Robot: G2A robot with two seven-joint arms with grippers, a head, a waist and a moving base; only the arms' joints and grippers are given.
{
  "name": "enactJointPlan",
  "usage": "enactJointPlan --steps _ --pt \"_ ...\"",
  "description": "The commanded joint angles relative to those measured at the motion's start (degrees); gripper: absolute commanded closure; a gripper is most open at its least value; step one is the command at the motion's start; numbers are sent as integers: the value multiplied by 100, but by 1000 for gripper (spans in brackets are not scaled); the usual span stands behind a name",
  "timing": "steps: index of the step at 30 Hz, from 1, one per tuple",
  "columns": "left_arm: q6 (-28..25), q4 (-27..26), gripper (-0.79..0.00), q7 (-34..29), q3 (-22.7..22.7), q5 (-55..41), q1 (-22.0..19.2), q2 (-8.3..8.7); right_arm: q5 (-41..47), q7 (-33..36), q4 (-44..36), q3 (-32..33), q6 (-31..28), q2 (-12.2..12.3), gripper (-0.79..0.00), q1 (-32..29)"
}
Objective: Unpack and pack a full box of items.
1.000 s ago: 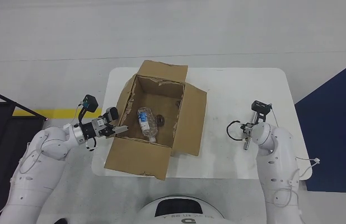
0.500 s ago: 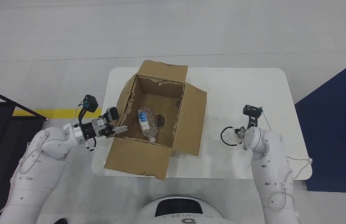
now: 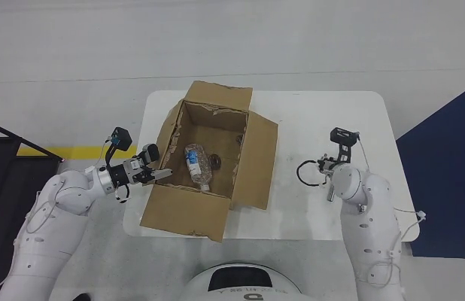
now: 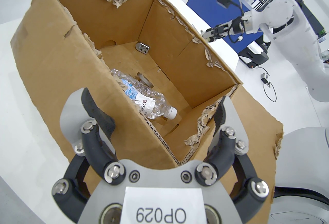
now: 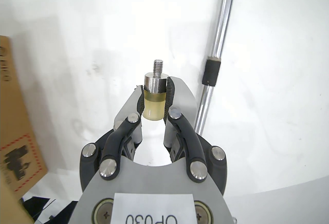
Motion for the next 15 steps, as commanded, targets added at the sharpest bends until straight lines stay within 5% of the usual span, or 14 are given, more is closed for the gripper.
enactJointPlan --steps 1,7,15 --pt "0 0 -785 0 0 0 0 0 854 -305 -502 151 -397 -5 0 -298" --pt "0 0 -785 0 0 0 0 0 2453 -654 -978 529 -650 -18 0 -686" --pt "0 0 -785 0 0 0 0 0 2453 -654 -978 529 -650 -18 0 -686"
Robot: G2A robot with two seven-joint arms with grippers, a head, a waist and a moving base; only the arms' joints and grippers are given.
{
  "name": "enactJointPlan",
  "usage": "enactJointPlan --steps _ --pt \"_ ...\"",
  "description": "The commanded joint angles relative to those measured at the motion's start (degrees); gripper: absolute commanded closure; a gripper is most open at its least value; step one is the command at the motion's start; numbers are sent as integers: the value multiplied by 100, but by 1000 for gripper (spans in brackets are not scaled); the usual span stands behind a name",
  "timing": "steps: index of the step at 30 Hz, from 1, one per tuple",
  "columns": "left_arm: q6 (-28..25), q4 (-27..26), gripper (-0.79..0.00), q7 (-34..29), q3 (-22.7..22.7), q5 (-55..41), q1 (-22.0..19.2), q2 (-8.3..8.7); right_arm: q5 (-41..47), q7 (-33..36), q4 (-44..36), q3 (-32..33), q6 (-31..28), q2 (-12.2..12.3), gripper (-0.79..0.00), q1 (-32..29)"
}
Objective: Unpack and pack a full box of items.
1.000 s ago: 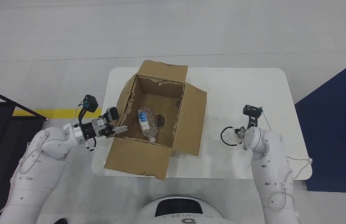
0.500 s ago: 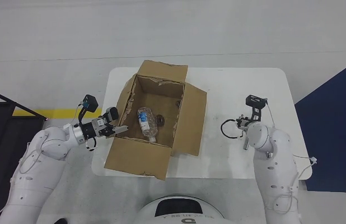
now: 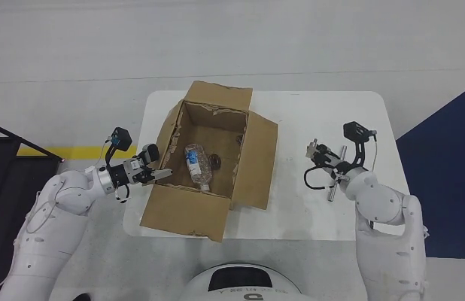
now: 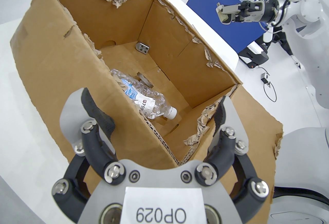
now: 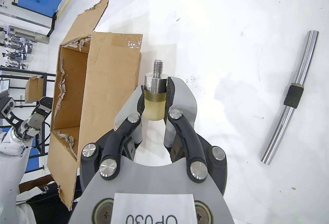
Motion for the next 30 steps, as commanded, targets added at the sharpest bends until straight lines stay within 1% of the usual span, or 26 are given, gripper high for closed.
enactJointPlan --steps 1,2,3,6,9,12,13,14,17,19,22,24,27,30 --pt "0 0 -785 0 0 0 0 0 150 -5 73 -2 -198 7 0 -17" --pt "0 0 -785 0 0 0 0 0 150 -17 160 73 -317 25 0 -20" --pt "0 0 -785 0 0 0 0 0 63 -84 140 91 -255 34 0 1" --pt "0 0 -785 0 0 0 0 0 -196 124 -186 -505 -610 54 0 238" --pt "0 0 -785 0 0 0 0 0 -749 459 -209 -1553 -814 44 0 873" --pt "0 0 -785 0 0 0 0 0 -1337 689 146 -2697 -713 -26 0 1674" --pt "0 0 -785 0 0 0 0 0 -1410 742 329 -3044 -654 -66 0 1953" --pt "0 0 -785 0 0 0 0 0 -1470 806 566 -3386 -614 -110 0 2235" --pt "0 0 -785 0 0 0 0 0 -1696 892 1450 -4233 -219 -273 0 3038" --pt "0 0 -785 0 0 0 0 0 -1608 1006 2122 -4679 4 -403 0 3508" --pt "0 0 -785 0 0 0 0 0 -1809 1073 3147 -5239 486 -596 0 4092" --pt "0 0 -785 0 0 0 0 0 -1682 1199 3798 -5508 648 -730 0 4389" --pt "0 0 -785 0 0 0 0 0 -1722 1139 4706 -5833 967 -920 0 4756" --pt "0 0 -785 0 0 0 0 0 -1405 1326 5400 -6000 1053 -1100 0 5036"
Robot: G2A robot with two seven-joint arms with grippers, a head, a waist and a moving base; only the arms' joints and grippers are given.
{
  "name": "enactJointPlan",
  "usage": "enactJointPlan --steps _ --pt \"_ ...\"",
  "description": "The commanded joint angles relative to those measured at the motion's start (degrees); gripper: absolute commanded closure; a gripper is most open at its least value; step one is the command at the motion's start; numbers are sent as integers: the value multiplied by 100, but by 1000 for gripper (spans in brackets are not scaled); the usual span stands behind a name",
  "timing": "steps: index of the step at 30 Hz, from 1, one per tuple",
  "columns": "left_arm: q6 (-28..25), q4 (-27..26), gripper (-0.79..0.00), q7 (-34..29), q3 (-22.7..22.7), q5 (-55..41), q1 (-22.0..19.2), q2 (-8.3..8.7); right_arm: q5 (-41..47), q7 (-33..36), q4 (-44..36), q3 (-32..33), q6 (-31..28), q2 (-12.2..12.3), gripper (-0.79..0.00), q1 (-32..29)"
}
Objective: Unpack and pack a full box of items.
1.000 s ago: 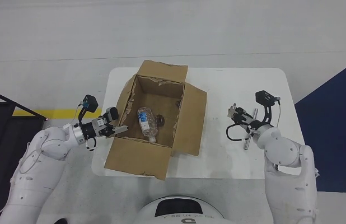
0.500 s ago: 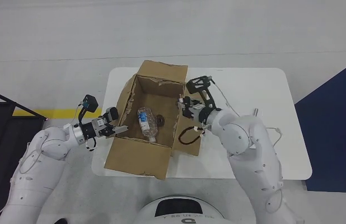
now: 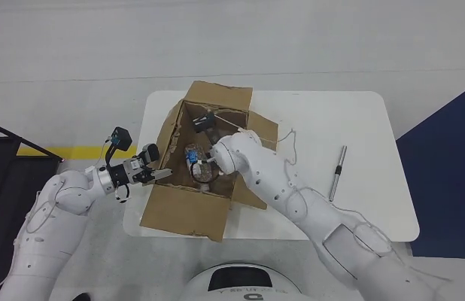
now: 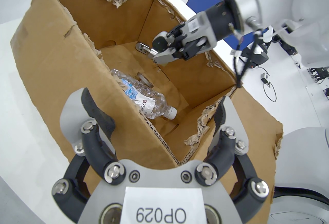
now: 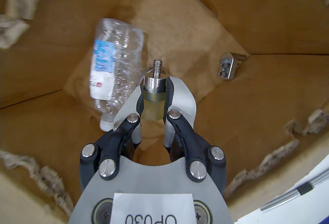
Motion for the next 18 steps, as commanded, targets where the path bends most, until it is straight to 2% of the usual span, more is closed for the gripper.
enactJointPlan --steps 1,3,4,6,8,9,14,18 --pt "0 0 -785 0 0 0 0 0 106 151 517 -111 41 -106 0 213" --pt "0 0 -785 0 0 0 0 0 252 237 889 -174 109 -211 -12 372" --pt "0 0 -785 0 0 0 0 0 295 225 1053 -187 153 -255 -117 454" --pt "0 0 -785 0 0 0 0 0 448 138 1247 -202 164 -340 -265 550" --pt "0 0 -785 0 0 0 0 0 561 23 1354 -208 109 -404 -471 614" --pt "0 0 -785 0 0 0 0 0 647 -37 1367 -171 87 -424 -785 642" --pt "0 0 -785 0 0 0 0 0 893 -357 892 276 -32 -345 -785 600" --pt "0 0 -785 0 0 0 0 0 493 -511 -507 1172 191 19 -785 -5"
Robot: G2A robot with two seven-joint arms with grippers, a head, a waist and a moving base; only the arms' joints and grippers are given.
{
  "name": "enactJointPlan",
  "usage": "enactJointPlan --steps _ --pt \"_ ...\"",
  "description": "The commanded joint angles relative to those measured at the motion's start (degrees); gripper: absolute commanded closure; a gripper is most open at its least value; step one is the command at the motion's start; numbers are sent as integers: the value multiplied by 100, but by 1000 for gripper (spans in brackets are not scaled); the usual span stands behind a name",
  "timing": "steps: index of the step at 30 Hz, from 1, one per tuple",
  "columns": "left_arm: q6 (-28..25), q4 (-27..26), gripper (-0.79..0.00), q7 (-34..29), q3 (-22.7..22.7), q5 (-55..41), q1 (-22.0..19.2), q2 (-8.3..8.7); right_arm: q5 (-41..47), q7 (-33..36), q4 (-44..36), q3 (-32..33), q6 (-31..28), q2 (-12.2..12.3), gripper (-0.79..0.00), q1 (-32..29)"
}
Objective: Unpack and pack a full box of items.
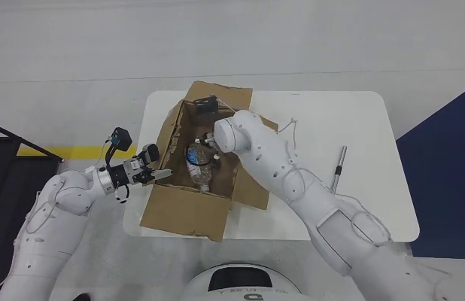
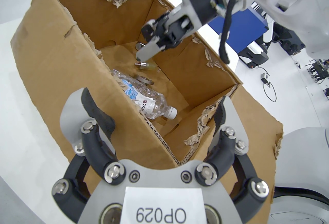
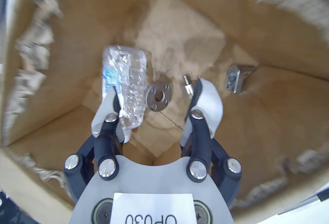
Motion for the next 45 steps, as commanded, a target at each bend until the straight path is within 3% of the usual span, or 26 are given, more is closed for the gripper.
enactJointPlan --steps 1,6,10,14,17,25,28,29,30,38,45 --pt "0 0 -785 0 0 0 0 0 -344 -44 -1141 762 197 261 -785 -555" --pt "0 0 -785 0 0 0 0 0 -1107 349 -4023 2903 80 809 -785 -2744" --pt "0 0 -785 0 0 0 0 0 -1217 533 -4538 4134 -255 989 -785 -3689" --pt "0 0 -785 0 0 0 0 0 -1166 788 -4290 4905 -495 1093 -785 -4012" --pt "0 0 -785 0 0 0 0 0 -1047 948 -3754 5349 -648 1160 -785 -3905" --pt "0 0 -785 0 0 0 0 0 -1089 1125 -2182 5653 -936 1293 -785 -3325" --pt "0 0 -785 0 0 0 0 0 -1295 1127 -1837 5624 -829 1326 -566 -3206" --pt "0 0 -785 0 0 0 0 0 -1300 1127 -1753 5611 -834 1333 -440 -3180" --pt "0 0 -785 0 0 0 0 0 -1328 1115 -1687 5607 -820 1342 -388 -3156" --pt "0 0 -785 0 0 0 0 0 -1793 1115 -1447 5447 -500 1395 -252 -3004" --pt "0 0 -785 0 0 0 0 0 -1889 1224 -1500 5302 -424 1415 -52 -3036"
